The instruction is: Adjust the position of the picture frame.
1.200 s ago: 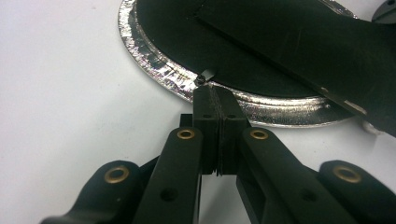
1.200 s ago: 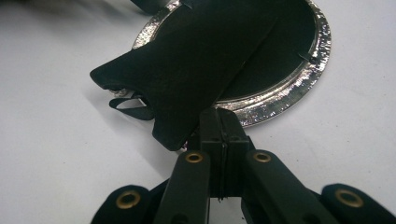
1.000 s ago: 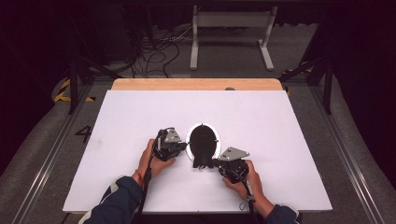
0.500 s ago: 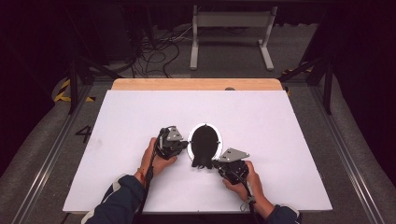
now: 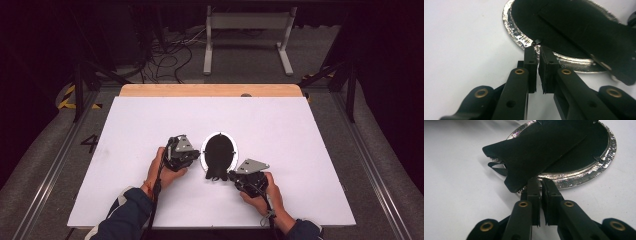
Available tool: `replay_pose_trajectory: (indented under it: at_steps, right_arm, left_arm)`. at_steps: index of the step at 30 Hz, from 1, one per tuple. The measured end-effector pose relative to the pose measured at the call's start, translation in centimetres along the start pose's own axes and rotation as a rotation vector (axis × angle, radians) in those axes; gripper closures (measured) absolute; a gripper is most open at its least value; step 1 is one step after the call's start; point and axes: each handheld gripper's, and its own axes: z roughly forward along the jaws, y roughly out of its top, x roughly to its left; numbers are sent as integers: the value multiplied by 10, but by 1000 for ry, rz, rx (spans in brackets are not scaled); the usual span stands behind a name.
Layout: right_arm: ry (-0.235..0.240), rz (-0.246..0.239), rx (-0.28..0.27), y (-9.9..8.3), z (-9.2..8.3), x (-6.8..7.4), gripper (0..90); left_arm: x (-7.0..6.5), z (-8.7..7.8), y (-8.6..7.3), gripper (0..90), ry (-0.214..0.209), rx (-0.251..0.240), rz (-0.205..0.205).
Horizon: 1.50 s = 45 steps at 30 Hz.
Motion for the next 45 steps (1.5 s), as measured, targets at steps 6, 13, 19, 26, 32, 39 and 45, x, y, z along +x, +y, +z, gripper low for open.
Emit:
replay_pose_trajectory:
  at_steps: [6, 13, 19, 26, 32, 39, 45]
  right_arm:
    - [66, -21, -11, -4, -5, -2, 807]
    - [107, -36, 0, -10, -11, -5, 748]
    - [121, -45, 13, -10, -14, -8, 722]
    - [130, -68, 26, -7, -18, -11, 675]
    - [136, -63, 35, -7, -20, -16, 624]
    - [136, -63, 48, -6, -22, -17, 613]
    - [144, -78, 70, -4, -19, -13, 613]
  left_arm:
    - [0, -23, -6, 780, 9, -17, 17]
    - [-6, -51, -16, 643, 7, -73, 66]
    - [-12, -66, -31, 502, 34, -88, 58]
    - [-11, -78, -51, 240, 87, -69, 31]
    - [-12, -92, -70, 162, 111, -64, 25]
    - [-17, -107, -92, 154, 108, -54, 1]
    - [-22, -121, -108, 157, 102, -76, -39]
